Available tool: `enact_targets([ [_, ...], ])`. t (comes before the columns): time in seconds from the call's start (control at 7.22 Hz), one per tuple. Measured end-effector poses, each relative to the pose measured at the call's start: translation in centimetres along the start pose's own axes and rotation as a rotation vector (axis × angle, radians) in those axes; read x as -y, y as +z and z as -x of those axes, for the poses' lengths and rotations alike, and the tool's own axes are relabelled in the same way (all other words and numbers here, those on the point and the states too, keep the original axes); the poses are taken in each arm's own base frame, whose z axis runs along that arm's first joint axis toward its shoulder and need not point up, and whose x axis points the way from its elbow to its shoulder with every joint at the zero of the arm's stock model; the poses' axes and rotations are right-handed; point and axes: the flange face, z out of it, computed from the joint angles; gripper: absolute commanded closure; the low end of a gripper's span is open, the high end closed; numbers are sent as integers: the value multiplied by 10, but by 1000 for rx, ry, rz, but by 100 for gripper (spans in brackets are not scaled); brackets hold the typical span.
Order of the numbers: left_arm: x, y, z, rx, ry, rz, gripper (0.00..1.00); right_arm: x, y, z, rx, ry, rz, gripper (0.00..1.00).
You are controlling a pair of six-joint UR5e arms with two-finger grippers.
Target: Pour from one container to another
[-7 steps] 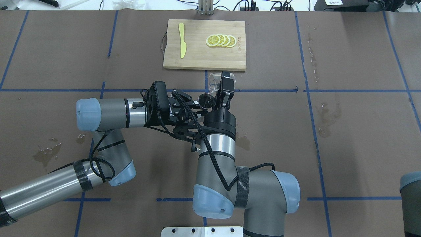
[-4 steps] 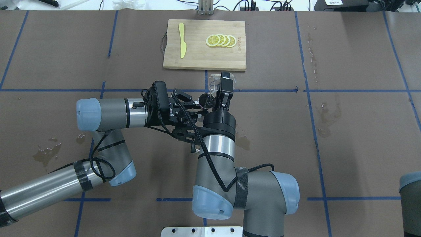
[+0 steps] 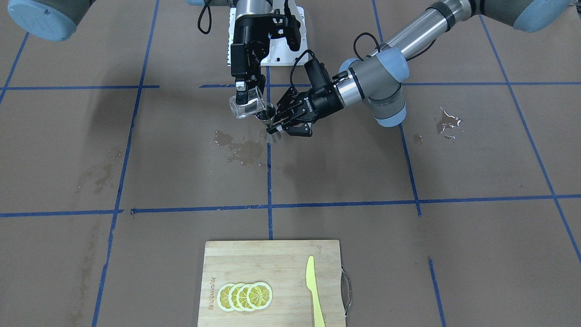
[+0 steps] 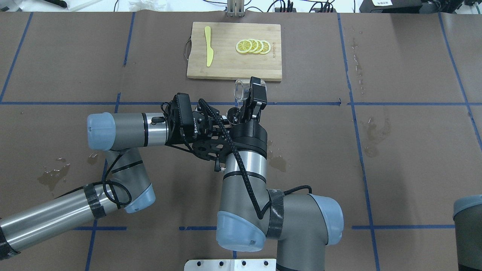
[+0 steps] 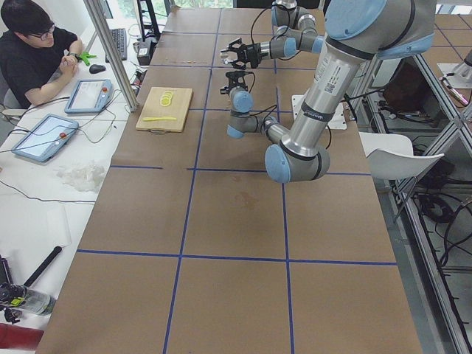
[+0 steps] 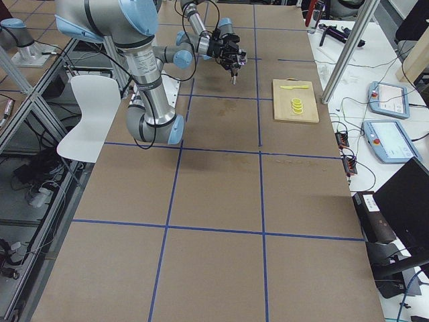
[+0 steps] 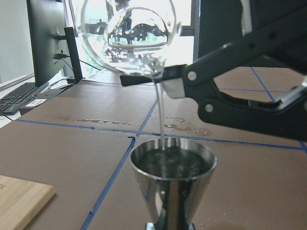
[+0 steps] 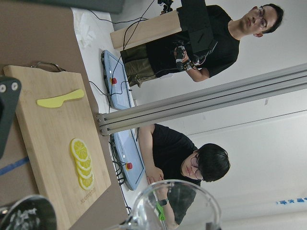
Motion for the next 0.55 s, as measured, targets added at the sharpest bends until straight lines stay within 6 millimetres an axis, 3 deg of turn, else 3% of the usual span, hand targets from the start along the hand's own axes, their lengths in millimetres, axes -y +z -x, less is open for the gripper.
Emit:
enact_targets([
  [0.55, -1, -1, 1, 1, 0, 0, 100, -8, -10, -28, 89, 305, 4, 100],
])
